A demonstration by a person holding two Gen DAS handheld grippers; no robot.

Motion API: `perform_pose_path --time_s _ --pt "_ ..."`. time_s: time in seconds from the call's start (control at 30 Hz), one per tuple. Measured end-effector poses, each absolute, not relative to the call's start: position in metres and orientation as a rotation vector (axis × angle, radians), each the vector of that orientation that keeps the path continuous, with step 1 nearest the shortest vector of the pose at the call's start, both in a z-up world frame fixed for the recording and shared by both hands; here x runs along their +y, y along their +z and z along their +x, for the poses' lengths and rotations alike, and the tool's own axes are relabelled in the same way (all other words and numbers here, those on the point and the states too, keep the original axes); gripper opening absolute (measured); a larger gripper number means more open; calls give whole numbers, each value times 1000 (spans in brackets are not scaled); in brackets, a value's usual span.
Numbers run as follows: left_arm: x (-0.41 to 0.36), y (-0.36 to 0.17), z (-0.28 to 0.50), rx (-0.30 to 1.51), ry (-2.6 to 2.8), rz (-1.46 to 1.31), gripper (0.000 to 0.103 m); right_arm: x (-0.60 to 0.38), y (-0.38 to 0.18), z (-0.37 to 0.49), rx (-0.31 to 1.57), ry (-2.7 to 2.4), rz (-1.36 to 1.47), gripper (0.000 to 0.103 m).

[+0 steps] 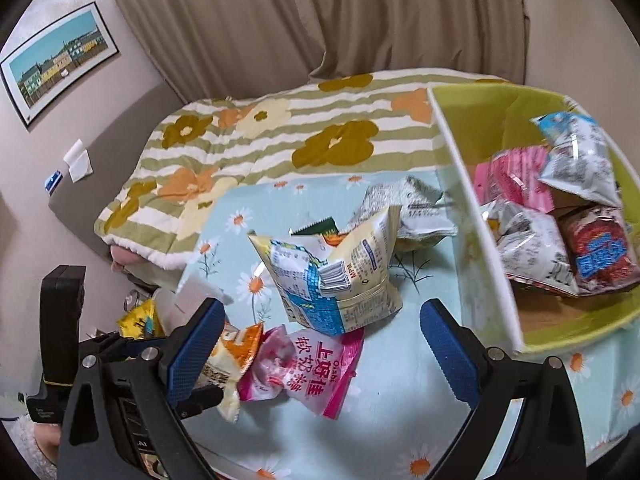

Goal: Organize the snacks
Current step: 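Grasp the orange chiffon cake pack with the left tool while the right tool grasps a cream MPM bag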

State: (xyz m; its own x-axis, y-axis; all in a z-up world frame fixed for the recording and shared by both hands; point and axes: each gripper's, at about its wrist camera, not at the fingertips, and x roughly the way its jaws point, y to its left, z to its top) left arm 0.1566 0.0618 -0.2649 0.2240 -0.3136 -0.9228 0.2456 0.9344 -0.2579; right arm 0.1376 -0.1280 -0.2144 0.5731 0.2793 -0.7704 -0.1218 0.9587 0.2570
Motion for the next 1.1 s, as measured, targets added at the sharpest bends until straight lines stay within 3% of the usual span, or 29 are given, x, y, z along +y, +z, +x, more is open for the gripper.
perform_pose_path --time_s 0.57,0.67,0.83,1.1 --pt "62 -300 167 1350 -372 -24 100 -119 -260 176 989 337 157 98" --pt "61 -299 166 1345 -380 -12 97 -116 -263 181 992 343 142 98" --pt "67 -297 166 1340 -380 -31 85 -115 -269 188 1001 339 140 98" --pt "71 -290 166 1339 -390 -59 81 -108 -275 195 998 340 113 98"
